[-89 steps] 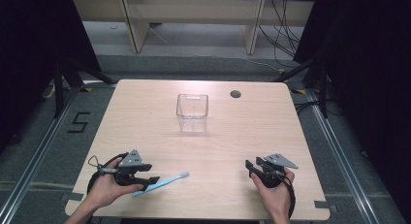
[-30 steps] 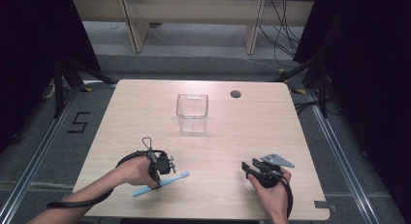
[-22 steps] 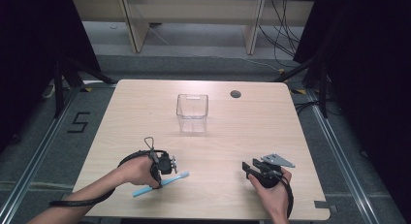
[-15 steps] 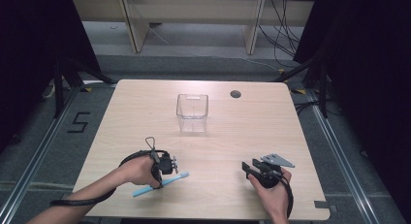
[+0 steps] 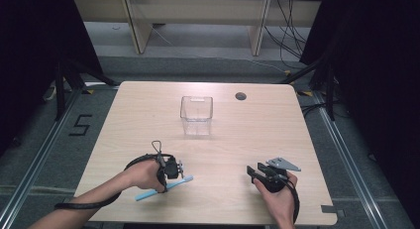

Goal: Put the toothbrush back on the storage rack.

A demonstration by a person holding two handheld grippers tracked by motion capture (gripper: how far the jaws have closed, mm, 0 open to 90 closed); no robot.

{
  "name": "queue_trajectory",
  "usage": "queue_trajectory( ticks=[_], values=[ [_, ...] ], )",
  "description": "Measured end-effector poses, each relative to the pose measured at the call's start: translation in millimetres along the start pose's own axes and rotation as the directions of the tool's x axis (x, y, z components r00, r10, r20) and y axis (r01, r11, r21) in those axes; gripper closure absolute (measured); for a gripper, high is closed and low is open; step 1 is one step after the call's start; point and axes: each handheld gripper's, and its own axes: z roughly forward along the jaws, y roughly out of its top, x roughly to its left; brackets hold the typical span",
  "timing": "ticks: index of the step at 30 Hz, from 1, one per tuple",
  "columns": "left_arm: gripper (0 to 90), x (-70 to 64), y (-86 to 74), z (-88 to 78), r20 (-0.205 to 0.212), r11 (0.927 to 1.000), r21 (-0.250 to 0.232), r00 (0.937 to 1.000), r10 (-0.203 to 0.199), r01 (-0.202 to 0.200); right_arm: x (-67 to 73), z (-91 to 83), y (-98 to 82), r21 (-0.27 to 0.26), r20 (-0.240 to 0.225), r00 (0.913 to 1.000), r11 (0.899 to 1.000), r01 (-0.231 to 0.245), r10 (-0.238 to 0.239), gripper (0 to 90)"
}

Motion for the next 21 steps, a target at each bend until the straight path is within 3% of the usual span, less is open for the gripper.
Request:
queue_trajectory(
  ticks=[11,13,17,19,21],
  values=[
    [78.2,-2.5,-1.2,0.1,-0.007,0.9999,-0.009,1.0,-0.005,0.005,0.3,-0.7,-0.6,0.016,0.008,1.0,1.0,-0.001,0.001,52.0],
    [78.3,-2.7,-2.1,-0.3,-0.001,0.9999,-0.011,1.0,-0.001,0.001,0.6,2.0,-1.4,-0.001,-0.008,0.9999,1.0,-0.008,0.008,52.0],
    [78.4,-2.9,-4.5,-2.5,0.005,0.9989,-0.046,1.0,0.0,0.0,0.0,1.6,-1.0,0.013,0.009,0.9999,1.0,0.012,-0.012,52.0],
    [78.4,-2.6,-5.5,-5.5,0.0,0.9974,-0.073,1.0,0.003,-0.003,2.8,0.9,-1.2,0.02,0.006,0.9998,1.0,-0.021,0.021,52.0],
    [78.4,-2.2,-6.6,-9.2,-0.009,0.9947,-0.103,0.9999,0.006,-0.007,2.4,1.4,-1.5,0.013,0.002,0.9998,1.0,-0.021,0.021,52.0]
  ],
)
